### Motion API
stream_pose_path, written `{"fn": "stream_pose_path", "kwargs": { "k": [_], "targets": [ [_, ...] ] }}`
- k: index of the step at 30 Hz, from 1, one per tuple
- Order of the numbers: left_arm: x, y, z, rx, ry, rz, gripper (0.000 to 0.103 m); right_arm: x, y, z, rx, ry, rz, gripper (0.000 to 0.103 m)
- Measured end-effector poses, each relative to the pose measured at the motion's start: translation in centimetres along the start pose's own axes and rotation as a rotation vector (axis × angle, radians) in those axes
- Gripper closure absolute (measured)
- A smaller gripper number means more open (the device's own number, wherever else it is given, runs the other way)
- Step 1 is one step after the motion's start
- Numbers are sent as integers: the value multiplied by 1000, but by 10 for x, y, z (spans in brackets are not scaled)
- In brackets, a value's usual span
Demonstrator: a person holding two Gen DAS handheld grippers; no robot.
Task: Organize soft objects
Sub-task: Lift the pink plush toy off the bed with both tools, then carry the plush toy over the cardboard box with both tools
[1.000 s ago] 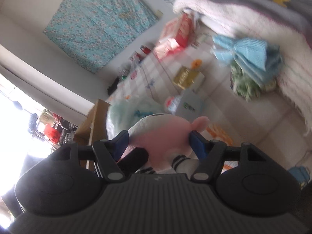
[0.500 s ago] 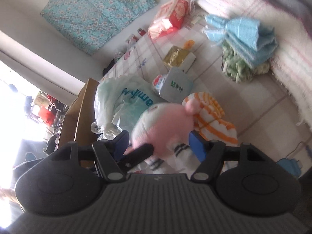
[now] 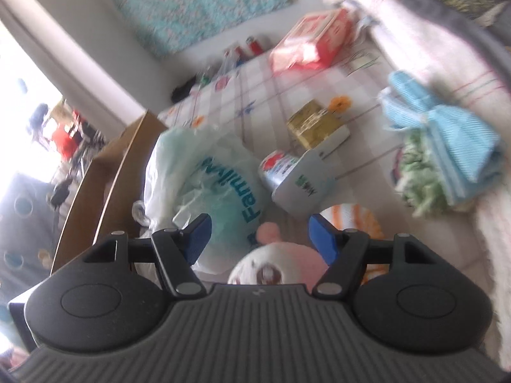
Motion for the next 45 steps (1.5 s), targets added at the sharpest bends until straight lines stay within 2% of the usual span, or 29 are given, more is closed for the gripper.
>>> {"fn": "stream_pose_path", "kwargs": {
  "k": [4, 7, 12, 17, 21, 25, 30, 32, 33, 35, 39, 45],
  "targets": [
    [-3, 13, 6, 7, 57, -53, 32, -19, 10, -4, 30, 15, -53, 35],
    [-10, 21, 16, -14, 65, -74, 32, -24, 19, -4, 36, 30, -73, 35],
    [-20, 21, 24, -30, 28, -41, 32, -16, 28, -1, 32, 55, -68, 35],
    [-10, 12, 22, -35, 16, 16, 32, -6, 33, 5, -3, 65, -75, 35],
    [-16, 17, 18, -26, 9, -31, 31, -3, 35, 6, -7, 64, -71, 35],
    [-19, 27, 27, -65, 20, -39, 23, -7, 38, 7, -13, 73, -73, 35],
    [-22, 24, 32, -84, 1, -22, 24, -8, 41, 4, -3, 68, -70, 35],
    [-26, 20, 32, -72, -12, -15, 28, -8, 42, 5, -4, 73, -64, 36],
    [-27, 18, 31, -70, -24, -11, 33, -7, 42, 5, -10, 73, -61, 36],
    [-27, 14, 29, -66, -21, -8, 33, -4, 42, 5, -13, 69, -54, 38],
    [-11, 9, 38, -92, -13, 39, 33, 8, 38, -2, -12, 55, -27, 39],
    [25, -18, 53, -148, -3, 167, 33, 37, 17, -34, 35, 17, 63, 39]
  ]
}}
Point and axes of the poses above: each gripper's, at about its wrist camera, not at the fingertips, and x roughly against the way its jaws point, z to its right, y to its underside, the point moved 3 cm from there along -x, roughly the way its jaws point, and after that the axes turned 12 degrees about z, right-handed, at the moved point
